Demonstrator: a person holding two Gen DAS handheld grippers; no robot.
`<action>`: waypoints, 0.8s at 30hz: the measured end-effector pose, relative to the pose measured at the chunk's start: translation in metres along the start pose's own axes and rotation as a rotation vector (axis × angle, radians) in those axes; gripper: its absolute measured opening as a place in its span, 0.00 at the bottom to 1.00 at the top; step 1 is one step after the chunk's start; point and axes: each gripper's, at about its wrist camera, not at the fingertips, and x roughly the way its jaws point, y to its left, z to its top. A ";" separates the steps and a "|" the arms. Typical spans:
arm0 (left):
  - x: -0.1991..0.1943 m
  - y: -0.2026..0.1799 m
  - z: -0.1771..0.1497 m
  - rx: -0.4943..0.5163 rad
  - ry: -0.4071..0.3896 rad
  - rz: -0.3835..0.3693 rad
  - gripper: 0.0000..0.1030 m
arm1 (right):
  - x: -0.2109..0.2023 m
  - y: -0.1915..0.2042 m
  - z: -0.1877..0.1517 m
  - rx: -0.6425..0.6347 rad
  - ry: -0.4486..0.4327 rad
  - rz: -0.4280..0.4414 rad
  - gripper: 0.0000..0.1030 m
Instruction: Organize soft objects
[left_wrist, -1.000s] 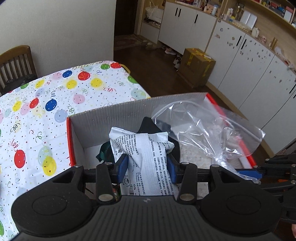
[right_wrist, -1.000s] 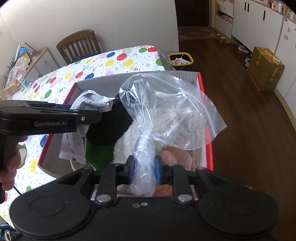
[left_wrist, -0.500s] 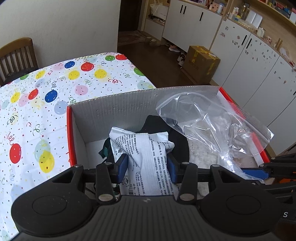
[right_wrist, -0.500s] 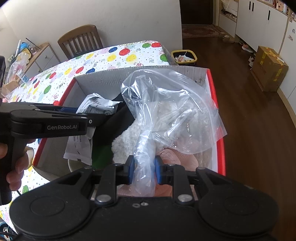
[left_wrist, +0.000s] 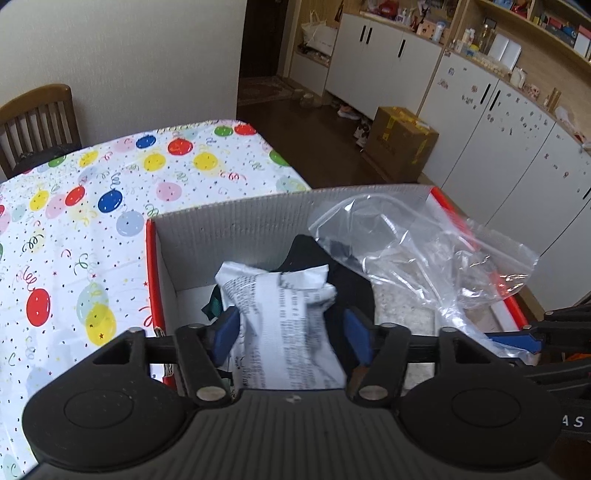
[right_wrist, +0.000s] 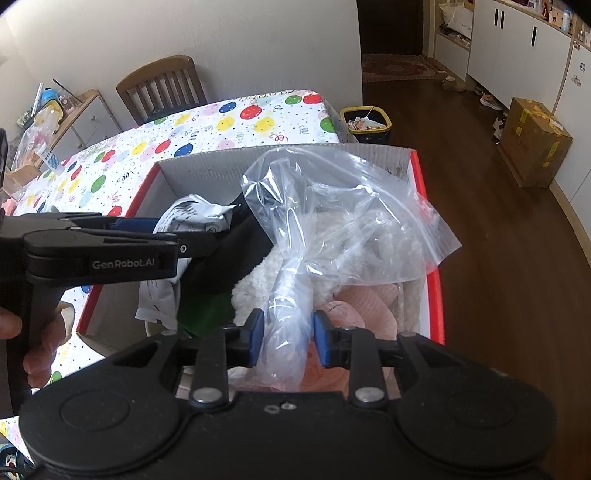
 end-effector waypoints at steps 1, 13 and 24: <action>-0.002 0.000 0.000 0.000 -0.006 -0.005 0.64 | -0.001 0.000 0.000 -0.001 -0.004 0.000 0.28; -0.033 0.001 0.002 0.004 -0.059 -0.036 0.70 | -0.023 0.002 -0.001 0.001 -0.060 0.012 0.39; -0.074 0.014 0.000 -0.003 -0.118 -0.071 0.70 | -0.040 0.012 -0.001 0.010 -0.113 0.032 0.55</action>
